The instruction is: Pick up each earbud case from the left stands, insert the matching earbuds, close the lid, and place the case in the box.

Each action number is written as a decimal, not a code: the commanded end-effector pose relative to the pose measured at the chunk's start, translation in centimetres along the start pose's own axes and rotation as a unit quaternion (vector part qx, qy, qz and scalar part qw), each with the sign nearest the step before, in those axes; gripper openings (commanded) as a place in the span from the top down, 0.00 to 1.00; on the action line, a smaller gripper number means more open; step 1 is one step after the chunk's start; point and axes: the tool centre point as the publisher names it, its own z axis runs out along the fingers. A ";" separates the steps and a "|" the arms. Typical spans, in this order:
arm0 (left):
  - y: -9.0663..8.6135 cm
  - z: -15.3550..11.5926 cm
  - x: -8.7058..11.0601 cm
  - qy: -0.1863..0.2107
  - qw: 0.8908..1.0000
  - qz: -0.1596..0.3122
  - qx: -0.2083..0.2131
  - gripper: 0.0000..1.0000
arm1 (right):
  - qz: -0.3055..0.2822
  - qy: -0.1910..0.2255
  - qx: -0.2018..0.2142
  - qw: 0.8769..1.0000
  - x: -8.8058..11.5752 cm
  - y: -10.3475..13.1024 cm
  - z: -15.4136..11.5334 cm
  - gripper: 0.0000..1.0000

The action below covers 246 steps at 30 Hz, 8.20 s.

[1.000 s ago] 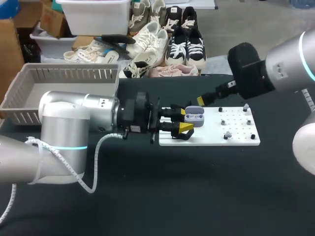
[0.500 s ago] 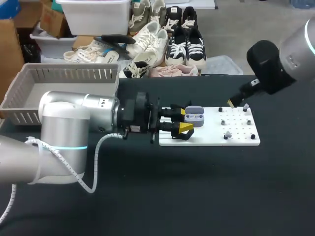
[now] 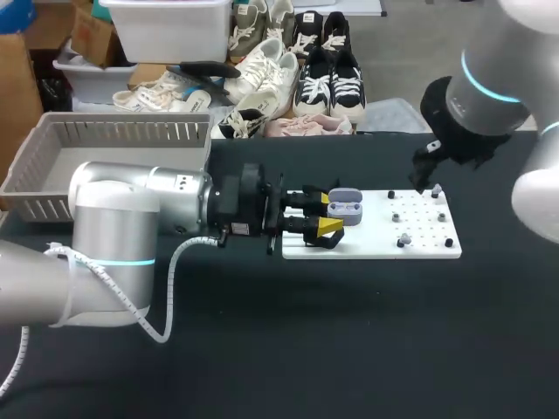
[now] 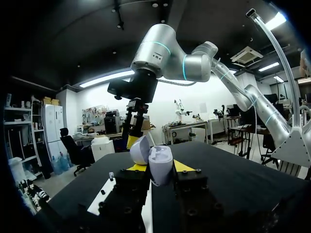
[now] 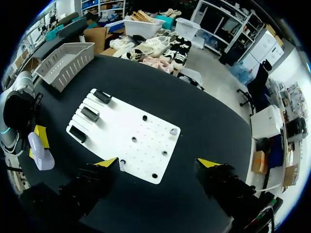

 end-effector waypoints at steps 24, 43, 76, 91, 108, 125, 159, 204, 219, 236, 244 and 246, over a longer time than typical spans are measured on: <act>0.1 0.0 0.1 -0.001 1.000 0.001 0.000 1.00 | 0.051 0.081 0.087 0.992 -2.0 -1.8 8.4 0.37; 0.1 0.0 0.1 -0.001 1.000 0.001 0.000 1.00 | 0.075 0.101 0.074 0.989 -2.0 -2.2 10.7 0.54; 0.1 0.0 0.1 -0.001 1.000 0.001 0.000 1.00 | 0.089 0.106 0.087 0.987 -2.2 -3.0 12.5 0.72; 0.1 0.0 0.1 -0.001 1.000 0.001 0.000 1.00 | 0.090 0.110 0.094 0.985 -2.2 -3.1 12.8 0.73; 0.1 0.0 0.1 -0.001 1.000 0.001 0.000 1.00 | 0.092 0.119 0.096 0.984 -2.0 -3.1 13.2 1.00; 0.1 0.0 0.1 -0.001 1.000 0.001 0.000 1.00 | 0.104 0.104 0.094 0.985 -1.0 -3.2 9.9 1.00; 0.1 0.0 0.1 -0.001 1.000 0.001 0.000 1.00 | 0.133 0.096 0.076 0.984 5.9 3.3 -0.3 1.00; 0.1 0.0 0.1 -0.001 1.000 0.001 0.000 1.00 | 0.283 0.075 0.143 0.945 4.8 4.2 -5.6 1.00; 0.1 0.0 0.1 -0.001 1.000 0.001 0.000 1.00 | 0.327 0.107 0.130 0.930 5.5 5.3 -6.9 1.00; 0.1 0.0 0.1 -0.001 1.000 0.001 0.000 1.00 | 0.405 0.129 0.085 0.901 4.2 7.1 -7.9 1.00; 0.1 0.0 0.1 -0.001 1.000 0.001 0.000 1.00 | 0.418 0.129 0.072 0.896 3.6 9.4 -9.6 1.00; 0.1 0.0 0.1 -0.001 1.000 0.001 0.000 1.00 | 0.415 0.131 0.069 0.898 3.6 9.9 -9.8 1.00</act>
